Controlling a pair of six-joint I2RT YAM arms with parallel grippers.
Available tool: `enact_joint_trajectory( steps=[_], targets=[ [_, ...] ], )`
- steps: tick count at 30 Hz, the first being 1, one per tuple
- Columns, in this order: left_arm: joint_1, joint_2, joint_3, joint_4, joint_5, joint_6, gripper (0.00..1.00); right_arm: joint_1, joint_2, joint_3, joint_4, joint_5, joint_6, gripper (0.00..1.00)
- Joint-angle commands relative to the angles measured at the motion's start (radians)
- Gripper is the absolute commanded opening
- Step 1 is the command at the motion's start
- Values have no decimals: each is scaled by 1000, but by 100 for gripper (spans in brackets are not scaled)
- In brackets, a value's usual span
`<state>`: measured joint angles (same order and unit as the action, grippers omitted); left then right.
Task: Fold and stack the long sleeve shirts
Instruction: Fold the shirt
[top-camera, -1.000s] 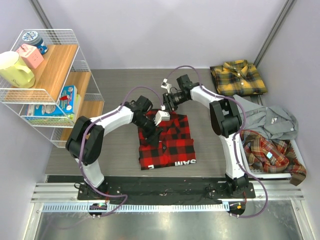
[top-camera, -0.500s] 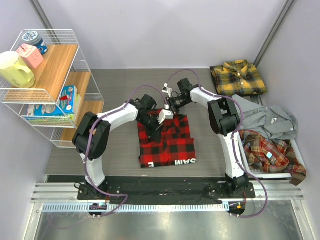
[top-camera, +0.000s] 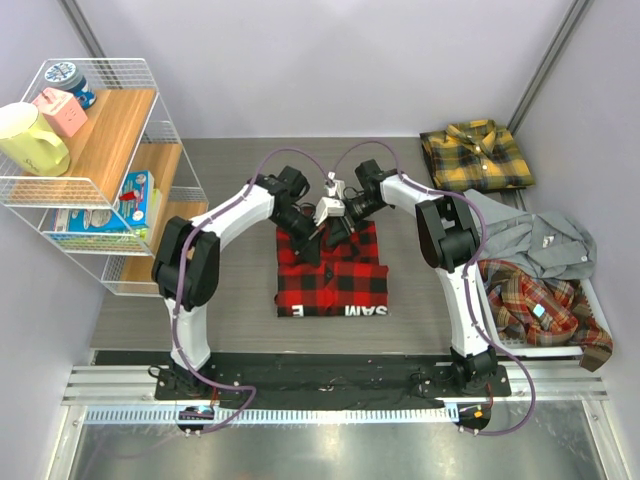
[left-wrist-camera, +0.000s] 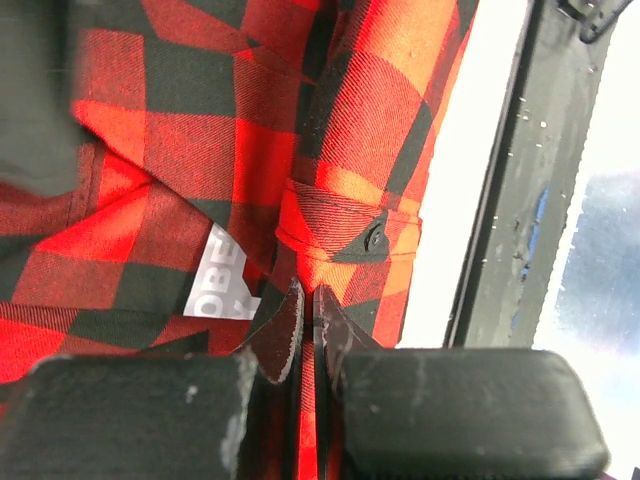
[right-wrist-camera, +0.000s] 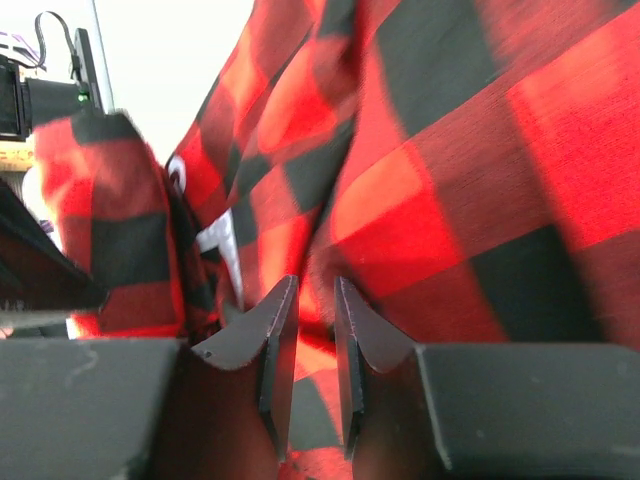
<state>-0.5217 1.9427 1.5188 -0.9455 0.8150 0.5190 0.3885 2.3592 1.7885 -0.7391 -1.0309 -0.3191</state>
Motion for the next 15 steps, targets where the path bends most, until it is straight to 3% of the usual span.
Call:
enact_joint_trajectory(
  steps=[1, 9, 15],
  targets=[
    [38, 45, 99, -44, 10, 32, 0, 3, -5, 18, -32, -8, -52, 26],
    [68, 117, 238, -116, 6, 81, 0, 3, 5, 46, -77, 3, -87, 26],
    [57, 82, 149, -157, 12, 173, 0, -2, -24, 158, -129, 15, -98, 27]
  ],
)
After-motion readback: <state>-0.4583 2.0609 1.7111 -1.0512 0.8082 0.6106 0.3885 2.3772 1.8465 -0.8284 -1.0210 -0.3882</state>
